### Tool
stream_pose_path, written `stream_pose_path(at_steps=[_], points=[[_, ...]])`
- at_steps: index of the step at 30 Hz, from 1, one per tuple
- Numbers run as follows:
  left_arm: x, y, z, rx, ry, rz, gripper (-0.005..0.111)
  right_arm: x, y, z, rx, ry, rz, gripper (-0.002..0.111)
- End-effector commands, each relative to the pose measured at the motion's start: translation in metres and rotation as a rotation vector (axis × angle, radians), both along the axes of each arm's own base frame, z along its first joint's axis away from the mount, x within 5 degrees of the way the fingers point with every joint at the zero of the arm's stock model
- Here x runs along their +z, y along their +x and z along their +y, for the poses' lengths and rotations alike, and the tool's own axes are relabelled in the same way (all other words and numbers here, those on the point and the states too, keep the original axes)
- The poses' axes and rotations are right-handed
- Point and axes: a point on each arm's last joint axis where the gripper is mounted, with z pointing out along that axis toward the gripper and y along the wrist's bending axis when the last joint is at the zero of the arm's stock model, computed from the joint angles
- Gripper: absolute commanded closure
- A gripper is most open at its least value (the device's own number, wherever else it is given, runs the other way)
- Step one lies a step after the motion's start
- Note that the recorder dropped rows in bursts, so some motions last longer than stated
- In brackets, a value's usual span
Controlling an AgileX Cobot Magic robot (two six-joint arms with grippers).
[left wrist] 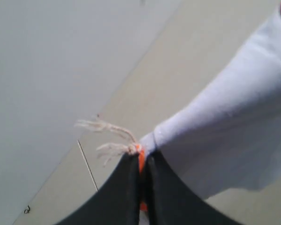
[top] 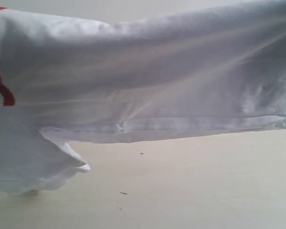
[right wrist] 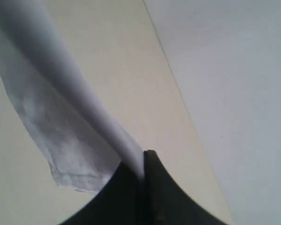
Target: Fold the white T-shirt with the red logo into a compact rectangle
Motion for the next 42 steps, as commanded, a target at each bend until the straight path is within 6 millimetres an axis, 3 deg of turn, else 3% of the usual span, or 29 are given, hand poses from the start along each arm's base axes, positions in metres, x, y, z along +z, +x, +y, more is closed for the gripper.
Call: stream_pose_path(at_steps=[1,5,7,14,19,24,27,32,42], points=[[0.036,-0.026,0.002,-0.005,-0.129,-0.152,0.107,0.019,-0.017,0.008,0.037,0.076,-0.036,0.108],[0.036,-0.024,0.000,-0.012,-0.147,-0.139,0.107,0.015,-0.010,0.006,0.031,0.068,-0.015,0.108],[0.015,0.000,-0.007,-0.017,-0.103,-0.034,0.107,0.007,0.004,0.002,0.022,0.040,0.030,0.108],[-0.063,0.101,-0.029,-0.069,0.176,0.337,0.107,-0.041,0.082,-0.015,-0.034,-0.027,0.200,0.108],[-0.130,0.171,-0.040,-0.064,0.361,0.593,0.107,-0.100,0.148,-0.023,-0.043,-0.030,0.314,0.108],[-0.197,0.235,-0.047,-0.089,0.382,0.605,0.107,-0.166,0.193,-0.033,-0.065,-0.083,0.415,0.108],[-0.235,0.263,-0.046,-0.103,0.396,0.592,0.107,-0.199,0.213,-0.038,-0.082,-0.104,0.422,0.108],[-0.276,0.296,-0.036,-0.051,0.321,0.496,0.107,-0.240,0.241,-0.043,-0.175,-0.075,0.358,0.108],[-0.322,0.324,-0.019,-0.038,0.256,0.395,0.107,-0.277,0.271,-0.051,-0.271,-0.056,0.179,0.108]])
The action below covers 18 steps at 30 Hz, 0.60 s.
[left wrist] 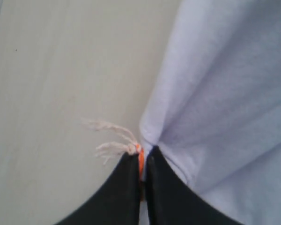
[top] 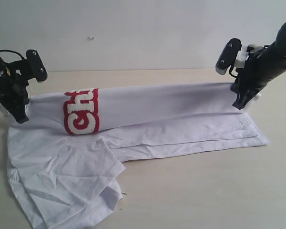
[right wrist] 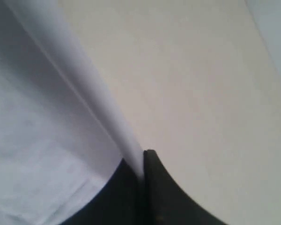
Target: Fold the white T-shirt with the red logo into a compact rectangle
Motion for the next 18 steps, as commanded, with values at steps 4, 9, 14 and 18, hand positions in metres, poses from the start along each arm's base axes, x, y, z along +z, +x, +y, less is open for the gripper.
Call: stream_pose_path(at_steps=[4,9,14,18], points=[[-0.021,0.013,0.013,0.029,-0.040,-0.069,0.107,-0.010,0.017,-0.008,-0.064,-0.016,-0.148,0.108],[-0.034,0.019,0.018,0.099,-0.111,-0.108,0.107,-0.025,0.020,-0.009,-0.096,0.000,-0.150,0.106],[-0.051,0.019,0.021,0.148,-0.133,-0.076,0.095,-0.033,0.021,-0.009,-0.099,0.001,-0.141,0.085],[-0.058,0.020,0.023,0.176,-0.151,-0.070,0.066,-0.030,0.024,-0.010,-0.099,-0.010,-0.186,0.055]])
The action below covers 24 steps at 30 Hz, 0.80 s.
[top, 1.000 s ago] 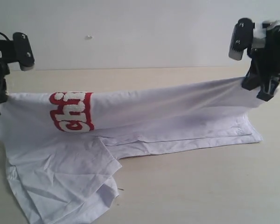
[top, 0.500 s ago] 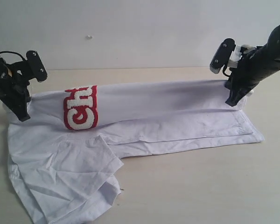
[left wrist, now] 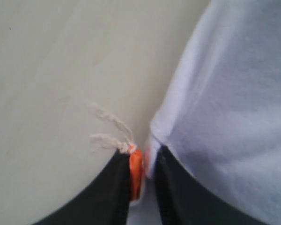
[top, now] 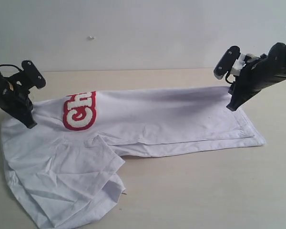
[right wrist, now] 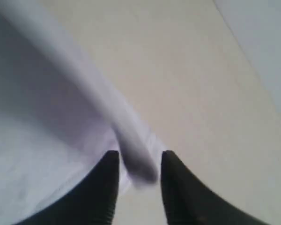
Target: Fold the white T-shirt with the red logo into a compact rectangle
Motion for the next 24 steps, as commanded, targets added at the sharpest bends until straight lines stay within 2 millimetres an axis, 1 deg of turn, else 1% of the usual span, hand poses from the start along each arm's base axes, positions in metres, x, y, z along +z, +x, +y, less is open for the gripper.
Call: stream_pose_path(at_steps=[1,3,4,9,12,20,24], points=[[-0.005,0.001,0.005,0.058,-0.040,-0.008,0.058,0.007,0.006,-0.004,-0.012,-0.017,-0.073,0.049],[-0.003,0.004,0.005,0.095,-0.083,-0.042,0.050,0.007,0.006,-0.005,-0.012,-0.018,-0.075,0.042],[-0.002,0.005,0.004,0.109,-0.104,-0.061,0.047,0.007,0.006,-0.005,-0.014,-0.016,-0.075,0.041],[0.002,0.010,0.002,0.101,-0.138,-0.128,0.040,0.007,0.005,-0.004,-0.072,0.039,-0.072,0.041],[0.007,0.013,0.001,0.140,-0.198,-0.176,0.036,0.006,0.004,-0.004,-0.079,0.051,-0.054,0.041],[0.010,0.015,0.002,0.140,-0.217,-0.212,0.036,0.004,0.003,-0.003,-0.076,0.054,-0.032,0.041],[0.007,0.012,0.010,0.161,-0.190,-0.169,0.036,0.001,-0.001,-0.002,-0.096,0.083,0.018,0.042]])
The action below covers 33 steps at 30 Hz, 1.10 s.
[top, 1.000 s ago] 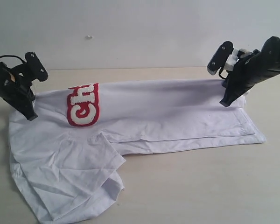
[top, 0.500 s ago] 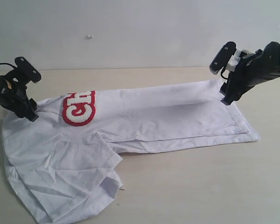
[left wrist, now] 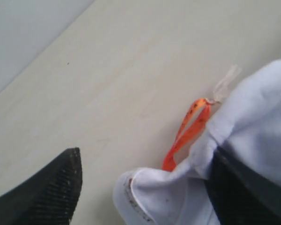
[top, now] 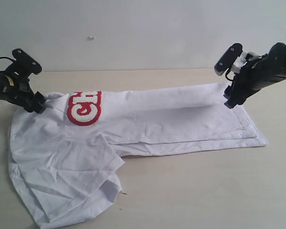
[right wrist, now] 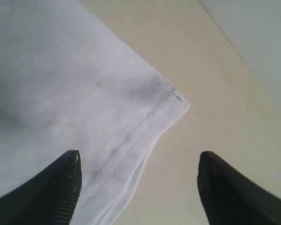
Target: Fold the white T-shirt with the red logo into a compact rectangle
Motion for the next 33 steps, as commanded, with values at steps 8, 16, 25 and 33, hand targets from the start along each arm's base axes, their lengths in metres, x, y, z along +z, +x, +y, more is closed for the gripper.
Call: stream_pose_path(at_steps=[8,16,25,33], points=[[-0.004,-0.008,0.024,0.086,0.024,0.116,0.041,-0.009,-0.008,0.003,-0.079,0.132,0.125,0.097],[-0.003,-0.007,0.023,0.079,0.018,0.094,0.065,-0.020,-0.008,0.013,-0.118,0.223,0.157,0.108],[-0.003,-0.007,0.023,0.084,0.013,0.094,0.044,-0.045,-0.011,0.024,-0.105,0.239,0.239,0.108],[0.024,-0.005,0.040,0.117,0.005,0.012,0.027,-0.045,-0.011,0.023,-0.145,0.251,0.243,0.108]])
